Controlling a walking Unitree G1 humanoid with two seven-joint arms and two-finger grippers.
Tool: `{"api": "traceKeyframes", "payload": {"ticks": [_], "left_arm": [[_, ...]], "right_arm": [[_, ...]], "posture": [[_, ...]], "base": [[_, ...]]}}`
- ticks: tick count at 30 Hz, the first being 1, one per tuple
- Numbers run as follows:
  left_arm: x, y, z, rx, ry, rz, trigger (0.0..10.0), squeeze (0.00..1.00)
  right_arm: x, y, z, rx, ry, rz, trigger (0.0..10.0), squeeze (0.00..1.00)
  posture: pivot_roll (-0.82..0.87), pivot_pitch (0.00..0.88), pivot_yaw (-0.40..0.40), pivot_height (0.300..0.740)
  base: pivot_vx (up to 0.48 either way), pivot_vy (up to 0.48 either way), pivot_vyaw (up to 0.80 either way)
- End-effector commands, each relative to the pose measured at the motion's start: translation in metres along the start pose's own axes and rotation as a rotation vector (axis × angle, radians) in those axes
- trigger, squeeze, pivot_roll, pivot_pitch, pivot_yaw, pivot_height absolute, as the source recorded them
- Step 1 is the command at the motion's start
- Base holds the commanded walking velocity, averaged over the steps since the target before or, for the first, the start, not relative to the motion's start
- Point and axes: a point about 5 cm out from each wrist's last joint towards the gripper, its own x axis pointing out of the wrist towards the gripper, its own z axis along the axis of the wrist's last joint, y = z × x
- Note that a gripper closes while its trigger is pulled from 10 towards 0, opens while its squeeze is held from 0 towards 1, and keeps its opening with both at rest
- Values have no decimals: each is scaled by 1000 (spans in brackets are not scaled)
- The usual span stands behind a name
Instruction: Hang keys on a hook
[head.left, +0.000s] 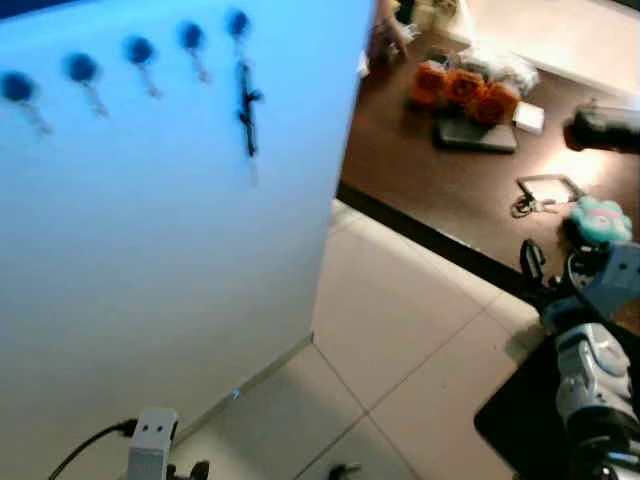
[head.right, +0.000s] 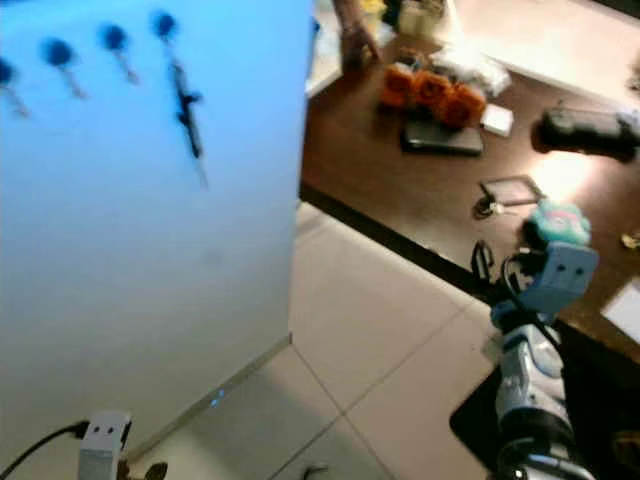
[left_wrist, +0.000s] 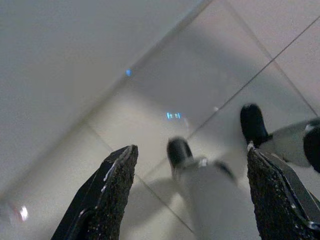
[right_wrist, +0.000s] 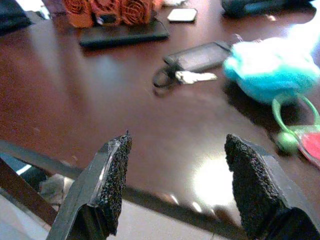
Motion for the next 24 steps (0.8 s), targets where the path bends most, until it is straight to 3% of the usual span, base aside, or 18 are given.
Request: {"api": "traceKeyframes", "payload": {"ticks": [1, 6, 12, 22, 24], "left_arm": [[-2, -3, -8, 15, 28, -22, 10000, 0], [-3, -3, -11, 17, 38, -23, 10000, 0], [-3, -4, -13, 12, 45, -29, 10000, 0], [-1, -12, -10, 13, 17, -79, 10000, 0], [-1, -11, -11, -27, 16, -69, 10000, 0]], "right_arm": [[3, 14, 5, 1, -31, 97, 10000, 0], [5, 13, 10, -3, -50, 92, 10000, 0], [7, -2, 20, -45, -63, 5, 10000, 0], [2, -25, 16, -74, 2, -157, 10000, 0], [2, -27, 16, -75, 9, -167, 10000, 0]], "posture": [[-30, 87, 84, 740], [-35, 82, 85, 740], [-39, 82, 84, 740], [-38, 81, 78, 740], [-37, 82, 77, 740]], "base": [[0, 0, -800], [0, 0, -800], [0, 0, 0], [0, -83, 0], [0, -124, 0]]}}
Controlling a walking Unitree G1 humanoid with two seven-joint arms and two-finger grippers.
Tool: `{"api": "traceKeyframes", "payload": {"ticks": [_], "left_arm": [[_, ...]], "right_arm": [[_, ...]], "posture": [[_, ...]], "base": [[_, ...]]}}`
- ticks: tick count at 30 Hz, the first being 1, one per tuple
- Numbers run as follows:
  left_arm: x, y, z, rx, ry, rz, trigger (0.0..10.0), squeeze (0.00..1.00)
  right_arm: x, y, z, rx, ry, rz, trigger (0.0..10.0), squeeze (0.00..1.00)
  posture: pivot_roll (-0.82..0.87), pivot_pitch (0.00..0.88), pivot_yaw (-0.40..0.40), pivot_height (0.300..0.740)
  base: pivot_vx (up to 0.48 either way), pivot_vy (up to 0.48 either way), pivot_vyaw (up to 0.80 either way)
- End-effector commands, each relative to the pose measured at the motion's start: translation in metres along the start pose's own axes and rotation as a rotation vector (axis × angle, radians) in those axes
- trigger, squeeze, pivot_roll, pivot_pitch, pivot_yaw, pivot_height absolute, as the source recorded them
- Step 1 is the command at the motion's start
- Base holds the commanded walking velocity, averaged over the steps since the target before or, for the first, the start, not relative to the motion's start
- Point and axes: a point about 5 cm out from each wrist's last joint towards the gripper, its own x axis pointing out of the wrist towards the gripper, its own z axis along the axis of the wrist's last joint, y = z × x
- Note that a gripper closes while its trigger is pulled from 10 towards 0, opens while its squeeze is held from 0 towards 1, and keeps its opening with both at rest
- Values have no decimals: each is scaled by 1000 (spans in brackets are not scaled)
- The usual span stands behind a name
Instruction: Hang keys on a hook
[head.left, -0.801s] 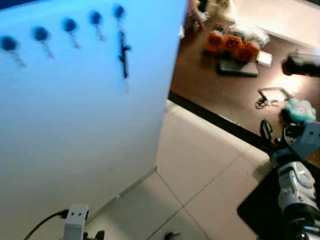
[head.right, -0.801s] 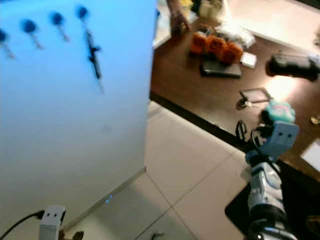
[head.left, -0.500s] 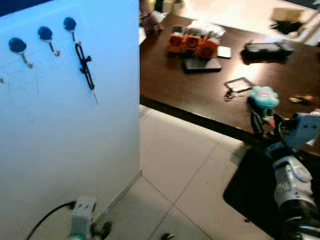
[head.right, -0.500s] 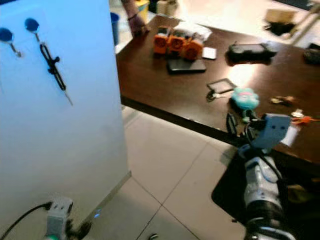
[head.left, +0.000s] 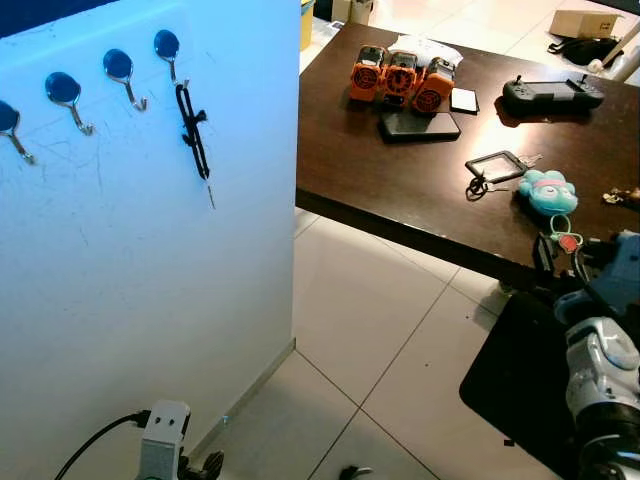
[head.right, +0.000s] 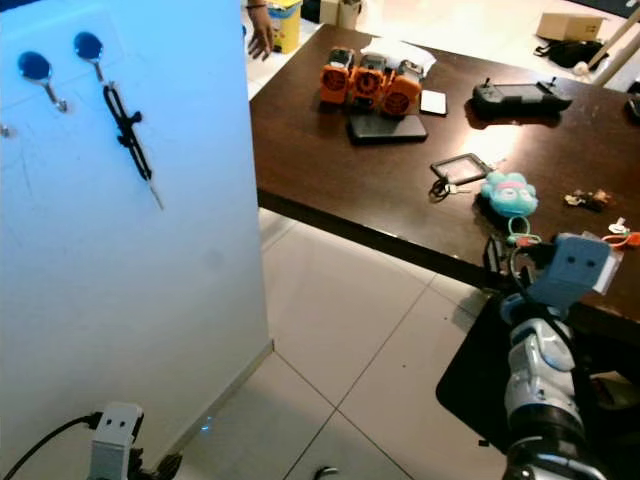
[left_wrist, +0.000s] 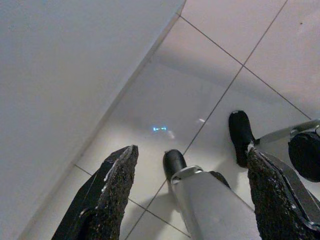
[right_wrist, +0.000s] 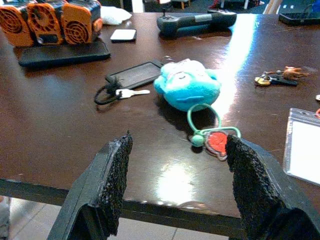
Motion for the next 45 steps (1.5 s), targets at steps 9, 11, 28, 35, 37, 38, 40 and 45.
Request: {"api": "traceKeyframes", "payload": {"ticks": [9, 11, 28, 35, 37, 38, 40, 45], "left_arm": [[-5, -1, -13, -37, 47, -33, 10000, 0], [-4, -1, -12, -40, 40, -33, 10000, 0], [4, -5, 6, -18, -16, -35, 10000, 0], [3, -8, 4, -21, -17, -65, 10000, 0], [3, -8, 4, -21, -15, -65, 10000, 0], [3, -8, 3, -22, -12, -68, 10000, 0], [3, -9, 2, -22, -10, -71, 10000, 0], [2, -8, -1, -28, 0, -79, 10000, 0]], "right_arm": [[0, 6, -5, 7, 25, 5, 10000, 0], [1, 11, -6, 12, 25, 16, 10000, 0], [9, 30, -1, 4, 6, 70, 10000, 0], [11, 32, 4, 7, -14, 74, 10000, 0], [11, 31, 5, 6, -15, 74, 10000, 0], [11, 31, 5, -2, -15, 71, 10000, 0], [12, 30, 6, -6, -15, 69, 10000, 0], [13, 18, 9, -101, 18, 36, 10000, 0]], "posture": [[-35, 79, 75, 740], [-33, 77, 74, 740], [-28, 73, 79, 740], [-30, 75, 80, 740], [-30, 75, 80, 740], [-32, 80, 80, 740], [-33, 81, 81, 740], [-38, 82, 81, 740]], "base": [[0, -254, 0], [0, -480, 0], [0, -198, 0], [269, 0, 0], [368, 0, 0], [368, 0, 0], [371, 0, 0], [376, 0, 0]]}}
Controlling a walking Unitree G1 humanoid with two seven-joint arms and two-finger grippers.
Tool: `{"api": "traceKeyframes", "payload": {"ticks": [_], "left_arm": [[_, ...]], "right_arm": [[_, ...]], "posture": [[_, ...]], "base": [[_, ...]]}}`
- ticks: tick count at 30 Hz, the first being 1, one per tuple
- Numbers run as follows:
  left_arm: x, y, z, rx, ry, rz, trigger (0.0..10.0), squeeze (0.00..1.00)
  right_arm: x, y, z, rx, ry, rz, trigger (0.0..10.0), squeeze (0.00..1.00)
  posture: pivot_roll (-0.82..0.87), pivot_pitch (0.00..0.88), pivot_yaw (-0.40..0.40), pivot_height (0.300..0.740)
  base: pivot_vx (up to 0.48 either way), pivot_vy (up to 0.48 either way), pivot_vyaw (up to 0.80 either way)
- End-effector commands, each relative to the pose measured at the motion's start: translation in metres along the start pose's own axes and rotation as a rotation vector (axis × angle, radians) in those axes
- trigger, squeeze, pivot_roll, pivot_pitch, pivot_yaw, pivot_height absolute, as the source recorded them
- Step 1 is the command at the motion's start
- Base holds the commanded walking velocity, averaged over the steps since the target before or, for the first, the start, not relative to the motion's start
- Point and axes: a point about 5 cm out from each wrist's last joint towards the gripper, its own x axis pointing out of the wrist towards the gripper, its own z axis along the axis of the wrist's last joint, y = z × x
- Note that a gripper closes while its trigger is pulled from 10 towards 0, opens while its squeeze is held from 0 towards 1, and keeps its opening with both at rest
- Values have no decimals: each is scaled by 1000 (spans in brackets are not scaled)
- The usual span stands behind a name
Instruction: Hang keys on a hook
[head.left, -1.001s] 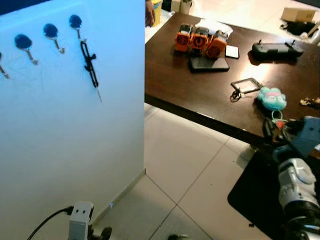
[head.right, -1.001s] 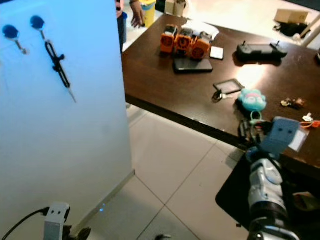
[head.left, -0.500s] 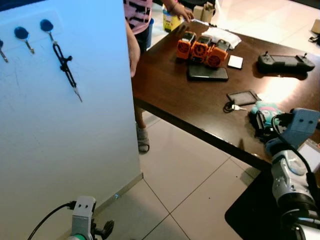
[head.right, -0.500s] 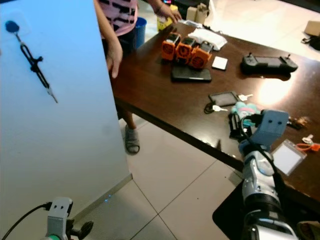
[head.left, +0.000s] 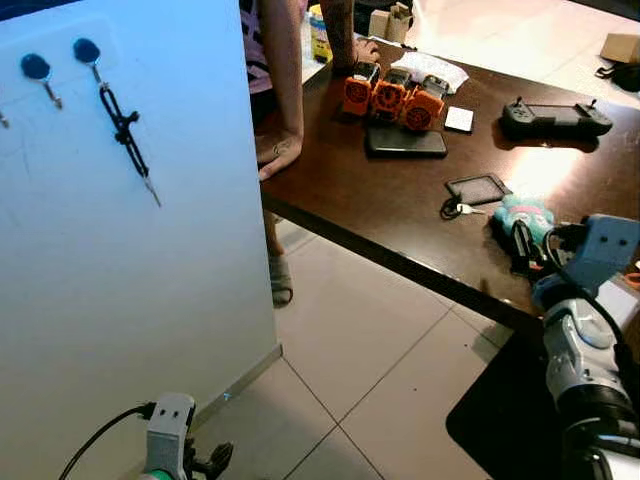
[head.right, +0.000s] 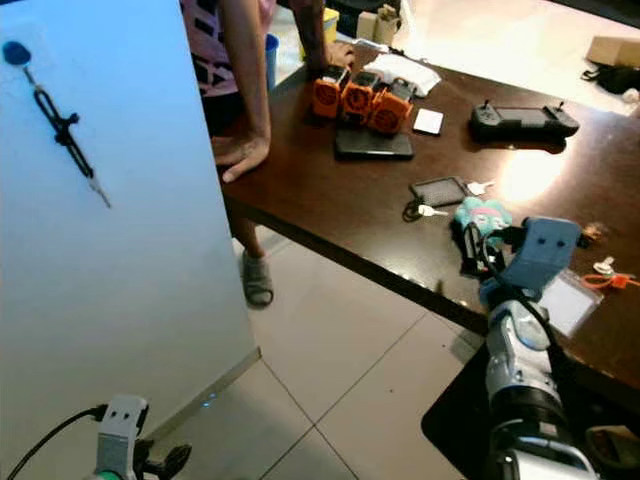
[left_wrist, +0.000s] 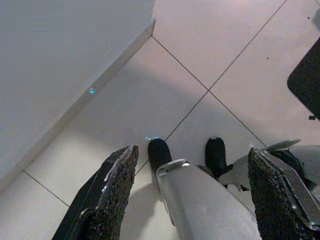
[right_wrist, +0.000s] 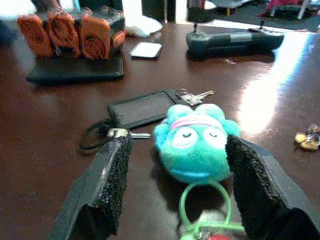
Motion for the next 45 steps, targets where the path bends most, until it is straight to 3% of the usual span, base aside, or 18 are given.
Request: {"api": "traceKeyframes", "payload": {"ticks": [1, 9, 16, 21, 37, 43, 45], "left_arm": [[-3, 0, -10, -16, 29, -2, 10000, 0], [-4, 0, -13, -27, 41, 0, 10000, 0], [-5, 2, -18, -59, 67, 38, 10000, 0], [-6, -1, -21, -101, 78, -13, 10000, 0], [-11, -1, -31, -117, 112, -30, 10000, 0], [-12, 1, -31, -113, 113, -16, 10000, 0], [-12, 2, -31, -108, 113, -10, 10000, 0]], "right_arm": [[-2, -5, -3, -32, 26, -12, 10000, 0], [-2, -20, 3, -69, 44, -68, 10000, 0], [-2, -27, 7, -104, 52, -85, 10000, 0], [-3, -32, 9, -113, 53, -98, 10000, 0], [-8, -39, 4, -120, 128, -102, 10000, 0], [-9, -38, 11, -37, 139, -41, 10000, 0], [-10, -18, 18, 95, 81, 104, 10000, 0]], "posture": [[-38, 83, 81, 740], [-44, 84, 83, 740], [-46, 88, 83, 740], [-48, 89, 82, 740], [-54, 88, 87, 740], [-60, 91, 91, 740], [-62, 94, 93, 740]], "base": [[379, 0, 0], [378, 0, 0], [0, 0, 0], [0, 0, 0], [0, -468, 0], [0, -77, 0], [0, 0, 0]]}}
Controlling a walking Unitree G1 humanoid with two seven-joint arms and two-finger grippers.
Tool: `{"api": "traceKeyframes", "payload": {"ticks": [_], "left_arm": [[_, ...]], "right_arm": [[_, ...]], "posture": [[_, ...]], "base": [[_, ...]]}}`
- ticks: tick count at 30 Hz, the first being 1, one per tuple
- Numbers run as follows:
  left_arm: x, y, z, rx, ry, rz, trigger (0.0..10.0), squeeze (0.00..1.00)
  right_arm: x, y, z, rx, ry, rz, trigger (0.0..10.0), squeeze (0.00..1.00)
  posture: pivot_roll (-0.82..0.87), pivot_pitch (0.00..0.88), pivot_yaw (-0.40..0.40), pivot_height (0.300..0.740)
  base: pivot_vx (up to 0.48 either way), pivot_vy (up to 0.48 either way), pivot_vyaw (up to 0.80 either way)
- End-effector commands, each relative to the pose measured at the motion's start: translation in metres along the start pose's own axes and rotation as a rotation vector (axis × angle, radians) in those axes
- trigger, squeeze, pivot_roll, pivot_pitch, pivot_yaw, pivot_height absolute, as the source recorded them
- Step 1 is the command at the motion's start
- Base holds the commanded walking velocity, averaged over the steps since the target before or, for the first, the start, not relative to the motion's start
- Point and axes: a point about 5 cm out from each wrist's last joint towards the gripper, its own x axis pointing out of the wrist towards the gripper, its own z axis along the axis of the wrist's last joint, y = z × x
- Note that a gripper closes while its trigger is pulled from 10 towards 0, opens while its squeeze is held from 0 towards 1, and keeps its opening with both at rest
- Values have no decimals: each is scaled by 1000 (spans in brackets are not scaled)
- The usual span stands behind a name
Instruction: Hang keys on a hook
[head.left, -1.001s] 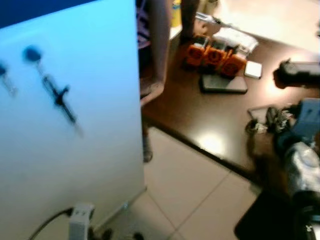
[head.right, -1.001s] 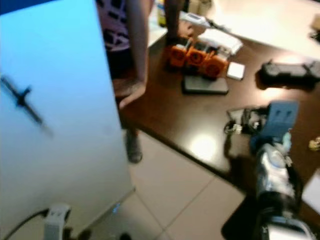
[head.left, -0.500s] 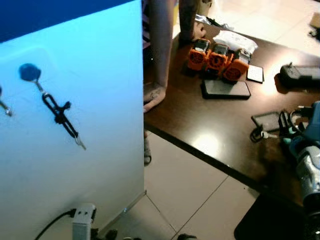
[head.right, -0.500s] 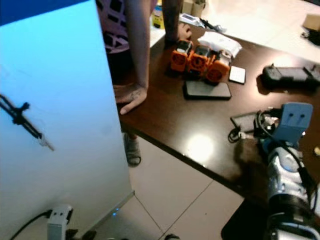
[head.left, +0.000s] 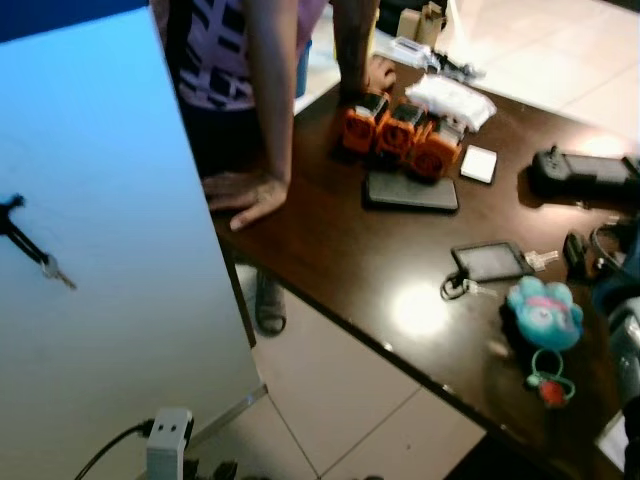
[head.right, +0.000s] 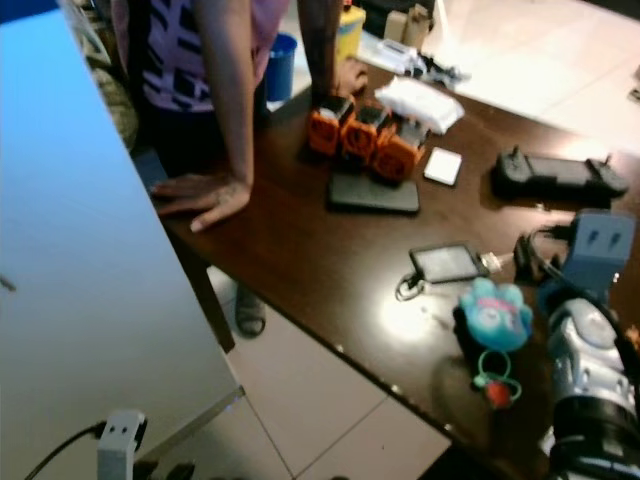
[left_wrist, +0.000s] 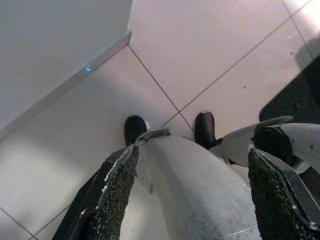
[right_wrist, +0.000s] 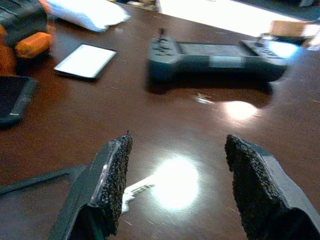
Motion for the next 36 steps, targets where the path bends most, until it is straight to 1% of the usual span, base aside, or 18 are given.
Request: {"api": "traceKeyframes", "payload": {"ticks": [1, 2, 4, 5, 8, 9, 11, 12, 13, 14, 16, 19, 22, 26, 28, 31, 35, 36], "left_arm": [[-4, 3, -10, 0, 36, 20, 10000, 0], [-4, 3, -10, 0, 36, 20, 10000, 0], [-4, 3, -10, 6, 38, 25, 10000, 0], [-4, 4, -10, 8, 40, 29, 10000, 0], [-4, 4, -10, 10, 41, 31, 10000, 0], [-4, 4, -10, 10, 41, 33, 10000, 0], [-4, 4, -10, 10, 41, 33, 10000, 0], [-4, 4, -11, 10, 44, 34, 10000, 0], [-4, 4, -11, 10, 44, 34, 10000, 0], [-5, 4, -13, 9, 49, 34, 10000, 0], [-5, 4, -14, 8, 54, 37, 10000, 0], [-6, 3, -15, 3, 62, 22, 10000, 0], [-6, 3, -16, 15, 75, 4, 10000, 0], [-6, 3, -17, -8, 73, 5, 10000, 0], [-6, 4, -17, -25, 63, 15, 10000, 0], [-7, 5, -16, -34, 56, 26, 10000, 0], [-6, 4, -17, -24, 62, 20, 10000, 0], [-6, 4, -17, -24, 62, 20, 10000, 0]], "right_arm": [[-8, 27, 2, 152, -51, 200, 10000, 0], [-8, 27, 2, 152, -51, 200, 10000, 0], [-15, 44, 5, 236, -74, 338, 10000, 0], [-21, 53, 1, 243, -48, 407, 10000, 0], [-24, 58, -2, 245, -25, 451, 10000, 0], [-28, 62, -9, 250, 26, 484, 10000, 0], [-28, 62, -9, 250, 26, 484, 10000, 0], [-32, 65, -18, 229, 96, 496, 10000, 0], [-32, 65, -18, 229, 96, 496, 10000, 0], [-36, 56, -28, 190, 186, 441, 10000, 0], [-36, 50, -28, 174, 200, 411, 10000, 0], [-36, 41, -23, 164, 205, 367, 10000, 0], [-37, 39, -19, 170, 207, 364, 10000, 0], [-41, 42, -12, 182, 210, 386, 10000, 0], [-43, 44, -5, 185, 203, 414, 10000, 0], [-45, 47, 5, 191, 189, 459, 10000, 0], [-48, 42, 39, 209, 118, 510, 10000, 0], [-48, 42, 39, 209, 118, 510, 10000, 0]], "posture": [[-63, 97, 93, 740], [-63, 97, 93, 740], [-63, 97, 93, 740], [-64, 99, 95, 740], [-64, 99, 95, 740], [-64, 99, 95, 740], [-64, 99, 95, 740], [-66, 100, 94, 740], [-66, 100, 94, 740], [-71, 104, 96, 740], [-71, 104, 96, 740], [-76, 105, 96, 740], [-79, 106, 96, 740], [-81, 107, 96, 740], [-81, 108, 96, 740], [-83, 108, 97, 740], [-85, 110, 97, 740], [-85, 110, 97, 740]], "base": [[0, 0, 0], [0, 0, 0], [0, 0, 0], [0, 0, 0], [0, 0, 0], [0, 0, 0], [0, 0, 0], [0, 0, 0], [0, 0, 0], [0, 0, 0], [0, 0, 0], [0, 0, 0], [0, -320, 0], [0, -480, 0], [0, 0, 0], [0, 0, 0], [0, 0, 0], [0, 0, 0]]}}
